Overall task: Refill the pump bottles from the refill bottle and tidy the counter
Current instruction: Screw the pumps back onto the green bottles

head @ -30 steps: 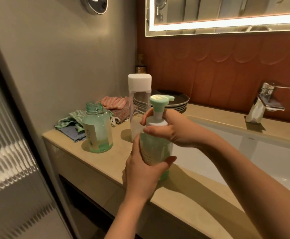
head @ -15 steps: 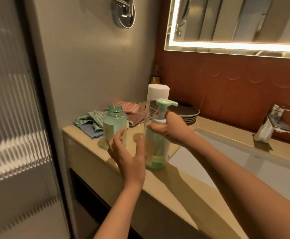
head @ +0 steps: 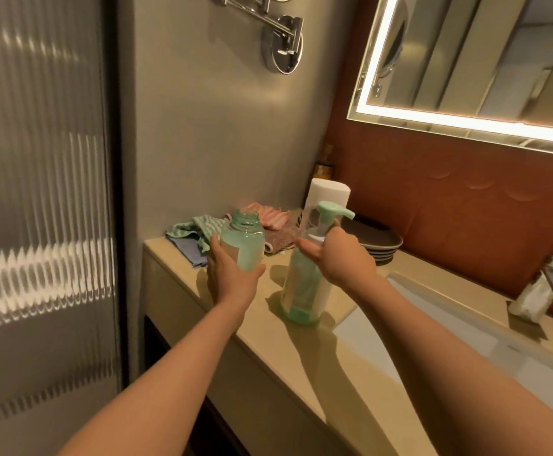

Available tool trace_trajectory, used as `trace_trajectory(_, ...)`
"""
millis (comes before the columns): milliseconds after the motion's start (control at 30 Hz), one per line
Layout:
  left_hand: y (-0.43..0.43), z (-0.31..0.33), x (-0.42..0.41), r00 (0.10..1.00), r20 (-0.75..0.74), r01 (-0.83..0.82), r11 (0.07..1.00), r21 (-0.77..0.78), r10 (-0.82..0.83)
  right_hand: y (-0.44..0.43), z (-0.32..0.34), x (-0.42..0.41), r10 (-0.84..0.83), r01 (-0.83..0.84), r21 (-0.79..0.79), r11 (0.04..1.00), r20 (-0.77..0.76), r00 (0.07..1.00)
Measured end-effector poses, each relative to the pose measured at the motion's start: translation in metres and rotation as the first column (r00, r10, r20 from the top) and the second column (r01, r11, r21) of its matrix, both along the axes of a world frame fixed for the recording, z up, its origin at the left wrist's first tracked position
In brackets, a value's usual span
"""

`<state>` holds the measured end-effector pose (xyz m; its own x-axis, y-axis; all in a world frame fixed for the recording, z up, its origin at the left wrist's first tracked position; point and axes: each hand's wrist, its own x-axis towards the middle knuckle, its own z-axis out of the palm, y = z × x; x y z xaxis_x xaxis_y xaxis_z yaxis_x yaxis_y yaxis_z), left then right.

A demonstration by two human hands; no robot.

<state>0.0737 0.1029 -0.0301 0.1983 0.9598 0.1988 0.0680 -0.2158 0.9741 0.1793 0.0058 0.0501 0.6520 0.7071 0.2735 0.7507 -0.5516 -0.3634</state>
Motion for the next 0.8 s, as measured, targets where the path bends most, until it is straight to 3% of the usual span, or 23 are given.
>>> trace_trajectory(200,-0.009,-0.007,-0.017,0.999,-0.02,0.043,0.996,0.081,-0.042,-0.003,0.012,-0.004,-0.038,0.045,-0.167,0.985,0.046,0.998)
trace_trajectory(367,-0.038,-0.018,-0.042,0.989,-0.043,0.148,0.978,0.144,-0.143,-0.012,0.02,-0.003,-0.016,0.001,-0.143,0.99,-0.107,0.994)
trace_trajectory(567,-0.074,-0.025,-0.057,0.954,-0.106,0.296,0.934,0.2,-0.28,-0.024,0.0,-0.01,0.108,-0.063,0.183,0.981,-0.245,0.964)
trace_trajectory(700,-0.096,-0.028,-0.051,0.923,-0.133,0.382,0.905,0.189,-0.361,-0.038,-0.021,-0.004,0.271,-0.13,0.403,0.906,-0.315,0.91)
trace_trajectory(800,-0.11,-0.029,-0.042,0.903,-0.188,0.421,0.884,0.204,-0.387,-0.049,-0.027,0.014,0.267,-0.032,0.555,0.831,-0.348,0.899)
